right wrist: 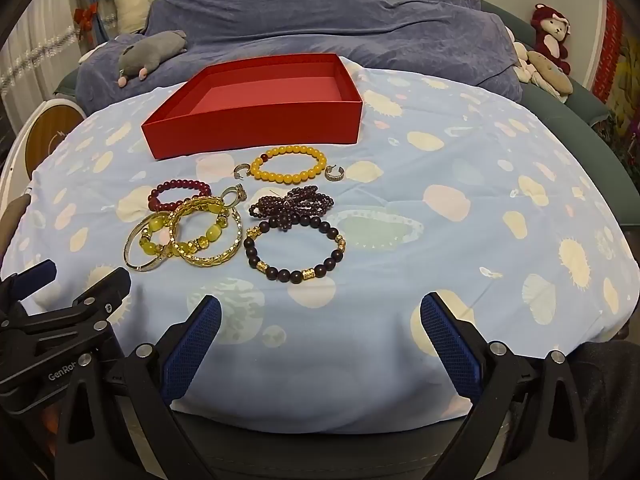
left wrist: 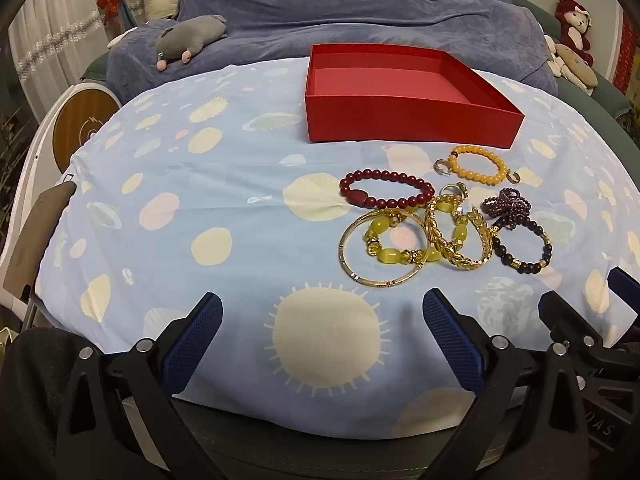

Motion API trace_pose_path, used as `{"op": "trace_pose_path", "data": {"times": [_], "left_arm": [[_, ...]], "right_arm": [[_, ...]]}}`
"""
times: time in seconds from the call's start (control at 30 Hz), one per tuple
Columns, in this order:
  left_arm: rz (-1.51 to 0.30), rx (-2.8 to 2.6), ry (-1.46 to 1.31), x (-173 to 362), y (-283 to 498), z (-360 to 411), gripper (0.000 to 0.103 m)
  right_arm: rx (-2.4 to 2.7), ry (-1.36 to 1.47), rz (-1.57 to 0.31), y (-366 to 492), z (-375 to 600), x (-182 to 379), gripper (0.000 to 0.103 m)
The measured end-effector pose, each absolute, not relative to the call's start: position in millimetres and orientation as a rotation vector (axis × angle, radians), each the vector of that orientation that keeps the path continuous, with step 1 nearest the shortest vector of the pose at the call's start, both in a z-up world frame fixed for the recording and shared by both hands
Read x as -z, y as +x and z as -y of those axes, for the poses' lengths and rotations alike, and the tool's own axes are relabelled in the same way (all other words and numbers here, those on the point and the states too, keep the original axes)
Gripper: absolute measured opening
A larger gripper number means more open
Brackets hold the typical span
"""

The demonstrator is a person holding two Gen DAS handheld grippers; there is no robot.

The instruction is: Organize jewelry

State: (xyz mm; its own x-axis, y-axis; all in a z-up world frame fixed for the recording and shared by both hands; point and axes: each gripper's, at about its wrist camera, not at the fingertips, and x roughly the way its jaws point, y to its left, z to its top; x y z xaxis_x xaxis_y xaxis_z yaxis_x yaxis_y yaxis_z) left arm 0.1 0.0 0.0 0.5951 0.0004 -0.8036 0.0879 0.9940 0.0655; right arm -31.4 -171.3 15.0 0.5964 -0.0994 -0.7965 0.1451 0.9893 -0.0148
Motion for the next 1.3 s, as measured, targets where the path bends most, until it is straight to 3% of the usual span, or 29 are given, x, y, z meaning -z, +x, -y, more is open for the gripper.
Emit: {"op": "trace_pose_path", "data": {"times": [1.3], "left_arm": [[-0.906,0.048,0.116,-3.6,-2.3,0.2,0.096]], "right_arm": [[0.142,0.038,-0.916,-33.2,170.0,-18.3,0.096]]}}
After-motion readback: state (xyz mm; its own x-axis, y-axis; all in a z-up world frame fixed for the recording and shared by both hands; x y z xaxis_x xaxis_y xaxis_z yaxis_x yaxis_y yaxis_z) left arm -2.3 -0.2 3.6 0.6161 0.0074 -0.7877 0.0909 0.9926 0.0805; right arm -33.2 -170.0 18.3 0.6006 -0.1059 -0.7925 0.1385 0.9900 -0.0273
